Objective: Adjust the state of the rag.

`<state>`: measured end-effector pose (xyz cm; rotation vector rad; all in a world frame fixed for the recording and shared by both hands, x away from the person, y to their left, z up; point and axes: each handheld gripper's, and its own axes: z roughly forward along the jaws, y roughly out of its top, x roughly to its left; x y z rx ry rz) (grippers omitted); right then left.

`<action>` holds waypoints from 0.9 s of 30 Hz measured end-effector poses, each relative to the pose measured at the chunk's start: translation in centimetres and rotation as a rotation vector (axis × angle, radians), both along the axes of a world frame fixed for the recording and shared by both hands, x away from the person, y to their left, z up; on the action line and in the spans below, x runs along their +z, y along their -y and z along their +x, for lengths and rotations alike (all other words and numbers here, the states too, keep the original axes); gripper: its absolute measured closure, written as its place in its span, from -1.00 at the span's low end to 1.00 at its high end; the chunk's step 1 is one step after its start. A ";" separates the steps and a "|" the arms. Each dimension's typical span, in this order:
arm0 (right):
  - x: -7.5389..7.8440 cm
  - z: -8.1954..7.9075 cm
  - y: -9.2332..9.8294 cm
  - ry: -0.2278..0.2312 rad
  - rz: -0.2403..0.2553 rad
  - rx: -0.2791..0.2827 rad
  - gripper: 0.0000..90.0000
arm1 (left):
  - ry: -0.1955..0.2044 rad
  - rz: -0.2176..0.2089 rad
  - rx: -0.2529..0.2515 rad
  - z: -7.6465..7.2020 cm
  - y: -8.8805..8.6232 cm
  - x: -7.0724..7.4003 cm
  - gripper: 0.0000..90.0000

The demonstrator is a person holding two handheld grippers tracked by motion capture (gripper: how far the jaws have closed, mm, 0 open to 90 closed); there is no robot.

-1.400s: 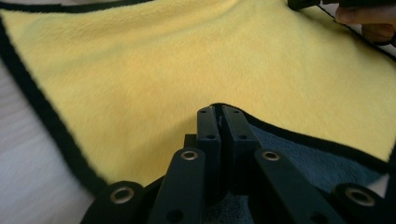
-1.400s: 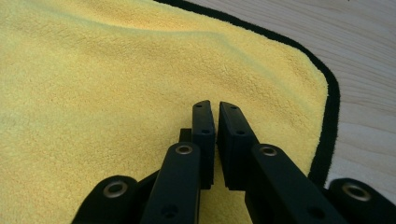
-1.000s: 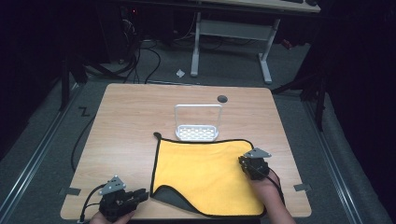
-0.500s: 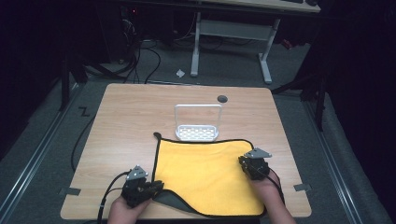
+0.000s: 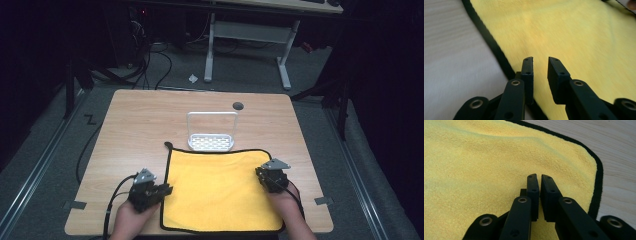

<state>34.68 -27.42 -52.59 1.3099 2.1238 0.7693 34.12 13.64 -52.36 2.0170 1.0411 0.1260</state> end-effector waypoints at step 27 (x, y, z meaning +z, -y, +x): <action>2.6 -4.0 -2.4 0.114 0.110 0.065 0.41 | 0.093 0.038 0.126 7.9 3.0 -0.5 0.07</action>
